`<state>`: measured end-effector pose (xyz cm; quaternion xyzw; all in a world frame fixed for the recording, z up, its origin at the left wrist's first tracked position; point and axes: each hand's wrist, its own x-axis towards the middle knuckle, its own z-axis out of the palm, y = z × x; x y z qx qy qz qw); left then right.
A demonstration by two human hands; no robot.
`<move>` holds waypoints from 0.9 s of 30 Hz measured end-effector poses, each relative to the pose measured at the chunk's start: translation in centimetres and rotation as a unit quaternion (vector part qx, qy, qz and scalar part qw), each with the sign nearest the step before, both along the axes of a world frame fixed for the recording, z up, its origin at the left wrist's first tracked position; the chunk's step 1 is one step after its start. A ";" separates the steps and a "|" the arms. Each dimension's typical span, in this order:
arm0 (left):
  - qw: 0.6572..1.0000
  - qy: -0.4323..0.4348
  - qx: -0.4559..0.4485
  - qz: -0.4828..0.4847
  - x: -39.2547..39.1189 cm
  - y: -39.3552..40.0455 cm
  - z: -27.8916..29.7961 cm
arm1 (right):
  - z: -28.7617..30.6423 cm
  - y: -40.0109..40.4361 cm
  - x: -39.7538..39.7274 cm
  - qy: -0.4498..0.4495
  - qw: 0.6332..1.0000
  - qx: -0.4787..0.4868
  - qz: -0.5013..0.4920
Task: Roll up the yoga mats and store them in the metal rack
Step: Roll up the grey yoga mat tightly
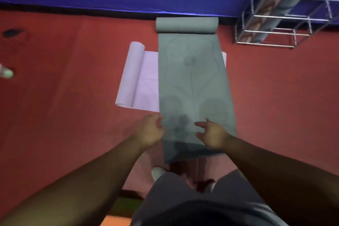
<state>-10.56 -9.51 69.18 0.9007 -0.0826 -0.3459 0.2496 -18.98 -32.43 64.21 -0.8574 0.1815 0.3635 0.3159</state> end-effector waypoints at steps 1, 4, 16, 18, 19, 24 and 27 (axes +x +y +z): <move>1.000 -0.006 0.013 -0.022 0.0 -0.3 -0.4 | -0.3 0.0 -0.9 -0.003 1.000 -0.005 -0.007; 0.997 -0.022 0.041 -0.065 -0.6 -1.1 -1.6 | -1.5 -0.5 -3.5 0.010 0.999 -0.018 -0.027; 0.975 -0.019 0.058 -0.212 -6.5 -3.5 -16.8 | -18.2 0.3 -11.0 0.045 0.999 -0.027 -0.002; 0.977 -0.009 0.042 -0.210 -6.4 -3.1 -22.1 | -22.9 1.6 -11.1 0.044 0.998 -0.035 0.001; 0.978 -0.015 0.040 -0.204 -6.2 -2.7 -25.2 | -25.4 2.4 -11.1 0.059 0.997 -0.040 0.006; 0.957 0.013 0.063 -0.285 -3.6 0.0 -39.8 | -39.5 7.1 -10.4 0.129 0.977 -0.122 0.120; 0.957 0.043 0.072 -0.279 -2.1 2.9 -46.6 | -46.2 9.9 -9.6 0.200 0.935 -0.185 0.226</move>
